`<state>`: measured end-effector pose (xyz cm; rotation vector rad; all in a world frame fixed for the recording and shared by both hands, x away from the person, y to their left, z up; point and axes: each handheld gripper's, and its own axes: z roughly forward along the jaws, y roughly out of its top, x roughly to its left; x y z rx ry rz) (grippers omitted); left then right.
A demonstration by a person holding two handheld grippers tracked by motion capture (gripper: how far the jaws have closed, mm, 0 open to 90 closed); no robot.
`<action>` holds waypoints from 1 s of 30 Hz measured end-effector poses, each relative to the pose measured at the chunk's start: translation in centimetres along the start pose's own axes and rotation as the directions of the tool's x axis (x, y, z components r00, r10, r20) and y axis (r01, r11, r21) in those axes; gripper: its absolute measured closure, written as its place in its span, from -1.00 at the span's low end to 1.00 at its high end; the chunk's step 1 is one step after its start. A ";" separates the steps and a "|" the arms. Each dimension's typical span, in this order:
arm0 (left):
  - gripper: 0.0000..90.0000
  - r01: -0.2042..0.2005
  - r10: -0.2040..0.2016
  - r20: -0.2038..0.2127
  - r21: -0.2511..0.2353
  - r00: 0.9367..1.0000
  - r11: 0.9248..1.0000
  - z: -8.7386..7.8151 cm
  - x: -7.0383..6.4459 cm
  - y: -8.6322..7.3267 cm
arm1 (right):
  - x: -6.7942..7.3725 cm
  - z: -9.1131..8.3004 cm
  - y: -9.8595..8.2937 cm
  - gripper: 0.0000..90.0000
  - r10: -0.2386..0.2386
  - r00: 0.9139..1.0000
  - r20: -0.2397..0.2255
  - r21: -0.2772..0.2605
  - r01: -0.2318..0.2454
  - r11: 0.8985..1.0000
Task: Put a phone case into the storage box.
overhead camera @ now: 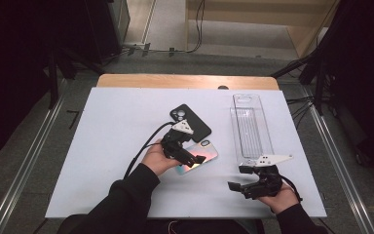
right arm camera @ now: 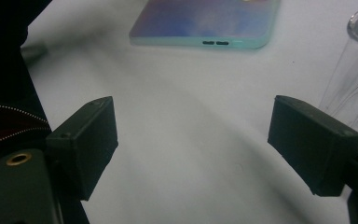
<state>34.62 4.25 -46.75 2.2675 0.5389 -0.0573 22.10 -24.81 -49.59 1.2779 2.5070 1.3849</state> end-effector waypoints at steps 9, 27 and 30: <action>-1.00 -0.021 0.022 -0.010 0.047 1.000 0.999 1.0 -0.2 -0.5 | 0.0 0.0 0.0 -0.69 -0.001 1.000 -0.001 0.001 0.001 1.000; -1.00 -0.024 0.029 -0.059 0.083 0.998 0.996 2.8 0.0 -2.1 | 0.1 0.0 0.0 -0.69 -0.003 1.000 -0.002 0.004 0.003 1.000; -1.00 -0.037 0.044 -0.071 0.099 0.996 0.994 3.0 0.1 -2.3 | 0.1 0.0 0.0 -0.69 -0.002 1.000 -0.001 0.003 0.002 1.000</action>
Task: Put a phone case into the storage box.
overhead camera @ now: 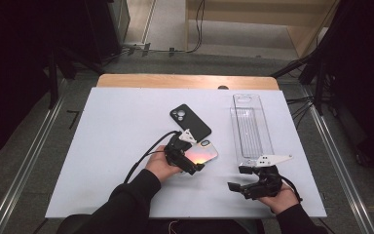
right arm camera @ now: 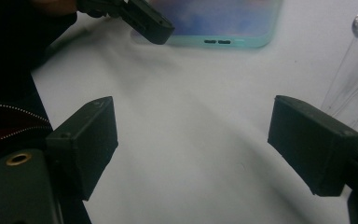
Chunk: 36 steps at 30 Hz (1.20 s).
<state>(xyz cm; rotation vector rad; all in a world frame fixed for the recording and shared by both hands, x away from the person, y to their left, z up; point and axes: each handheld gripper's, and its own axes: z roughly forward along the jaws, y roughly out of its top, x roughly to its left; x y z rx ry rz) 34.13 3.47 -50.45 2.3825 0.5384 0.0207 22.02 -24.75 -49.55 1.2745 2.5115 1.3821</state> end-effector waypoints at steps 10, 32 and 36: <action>-1.00 -0.039 0.040 -0.040 0.009 0.998 0.999 0.5 -0.5 -0.2 | 0.0 0.0 0.0 -0.69 -0.001 1.000 -0.003 0.001 0.001 1.000; -0.80 -0.072 0.074 -0.137 0.014 0.988 0.997 0.5 -1.3 -0.5 | 0.0 0.2 0.0 -0.69 0.015 1.000 -0.008 0.000 -0.015 1.000; -0.63 -0.063 0.064 -0.143 0.010 0.988 0.998 0.3 -1.1 -0.5 | 0.0 0.2 -0.1 -0.69 0.012 1.000 -0.010 0.004 -0.012 1.000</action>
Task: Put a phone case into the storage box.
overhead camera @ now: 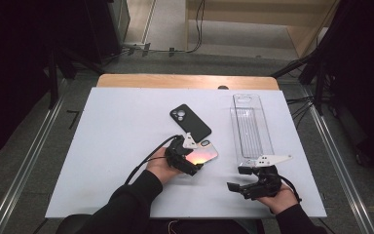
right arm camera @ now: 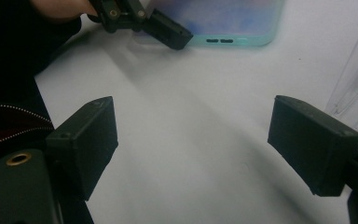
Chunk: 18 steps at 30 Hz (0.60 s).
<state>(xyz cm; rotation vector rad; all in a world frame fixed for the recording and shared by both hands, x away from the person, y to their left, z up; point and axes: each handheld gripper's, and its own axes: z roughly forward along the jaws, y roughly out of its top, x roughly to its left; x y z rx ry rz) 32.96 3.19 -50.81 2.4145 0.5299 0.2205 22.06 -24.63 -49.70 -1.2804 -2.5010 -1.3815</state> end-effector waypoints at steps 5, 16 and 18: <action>-0.62 -0.003 0.003 -0.002 0.006 1.000 1.000 0.0 0.0 0.1 | 0.1 0.1 0.0 -0.69 -0.001 1.000 -0.001 -0.001 0.001 1.000; -0.61 0.001 -0.001 -0.006 0.008 1.000 1.000 0.0 -0.1 0.2 | 0.1 0.1 0.0 -0.69 -0.003 1.000 -0.004 -0.003 0.003 1.000; -0.61 0.003 -0.003 -0.006 0.008 1.000 1.000 0.0 -0.1 0.2 | 0.1 0.0 0.0 -0.69 -0.003 1.000 -0.004 -0.004 0.003 1.000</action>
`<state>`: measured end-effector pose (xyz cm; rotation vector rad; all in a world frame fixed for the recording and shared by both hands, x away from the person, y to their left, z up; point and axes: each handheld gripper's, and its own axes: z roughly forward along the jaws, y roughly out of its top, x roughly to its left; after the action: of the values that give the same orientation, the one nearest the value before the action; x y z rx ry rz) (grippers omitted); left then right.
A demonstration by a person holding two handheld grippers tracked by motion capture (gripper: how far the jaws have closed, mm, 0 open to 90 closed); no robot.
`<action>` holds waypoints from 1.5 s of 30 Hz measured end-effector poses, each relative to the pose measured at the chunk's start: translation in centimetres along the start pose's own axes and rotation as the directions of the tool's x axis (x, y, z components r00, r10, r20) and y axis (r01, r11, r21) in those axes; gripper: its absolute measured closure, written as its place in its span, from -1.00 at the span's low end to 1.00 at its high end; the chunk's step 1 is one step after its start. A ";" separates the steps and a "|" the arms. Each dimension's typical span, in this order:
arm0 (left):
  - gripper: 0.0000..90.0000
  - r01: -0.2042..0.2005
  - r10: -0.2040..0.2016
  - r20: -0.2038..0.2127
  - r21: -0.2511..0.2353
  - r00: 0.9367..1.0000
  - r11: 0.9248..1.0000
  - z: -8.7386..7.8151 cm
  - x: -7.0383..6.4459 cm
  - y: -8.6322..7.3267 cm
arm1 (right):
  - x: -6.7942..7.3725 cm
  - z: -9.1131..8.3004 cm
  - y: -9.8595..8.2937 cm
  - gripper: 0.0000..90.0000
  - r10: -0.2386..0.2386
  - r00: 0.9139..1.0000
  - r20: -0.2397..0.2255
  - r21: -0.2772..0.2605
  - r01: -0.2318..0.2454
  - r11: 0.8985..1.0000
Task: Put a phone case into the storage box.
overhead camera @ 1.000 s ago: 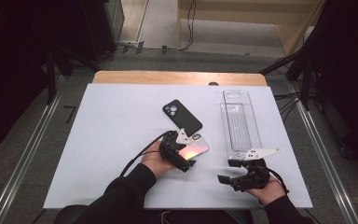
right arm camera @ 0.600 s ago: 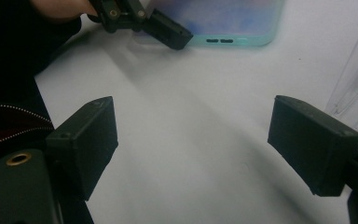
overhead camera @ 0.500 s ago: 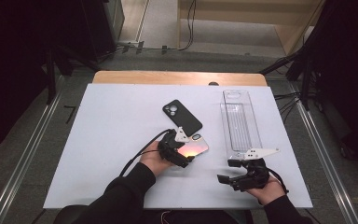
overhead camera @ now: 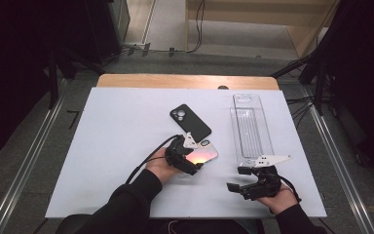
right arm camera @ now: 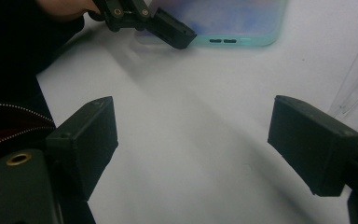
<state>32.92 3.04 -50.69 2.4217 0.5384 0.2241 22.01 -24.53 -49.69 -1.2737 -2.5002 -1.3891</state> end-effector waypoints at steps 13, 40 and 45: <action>-0.61 0.024 -0.024 0.025 -0.008 0.999 1.000 -0.5 0.2 0.2 | 0.0 -0.1 0.0 -0.69 -0.003 1.000 -0.002 -0.002 0.003 1.000; -0.61 0.109 -0.103 0.048 -0.150 0.994 0.983 -6.5 -0.2 0.7 | 0.9 0.0 0.3 -0.69 -0.014 1.000 -0.002 -0.022 0.014 1.000; -0.61 0.157 -0.152 0.045 -0.173 0.987 0.972 -6.8 -0.1 0.2 | 1.6 0.2 0.6 -0.69 -0.016 1.000 0.006 -0.027 0.016 0.999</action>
<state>30.92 6.62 -45.27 2.1969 0.6617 0.1597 21.38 -23.14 -48.79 -1.2660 -2.5094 -1.4301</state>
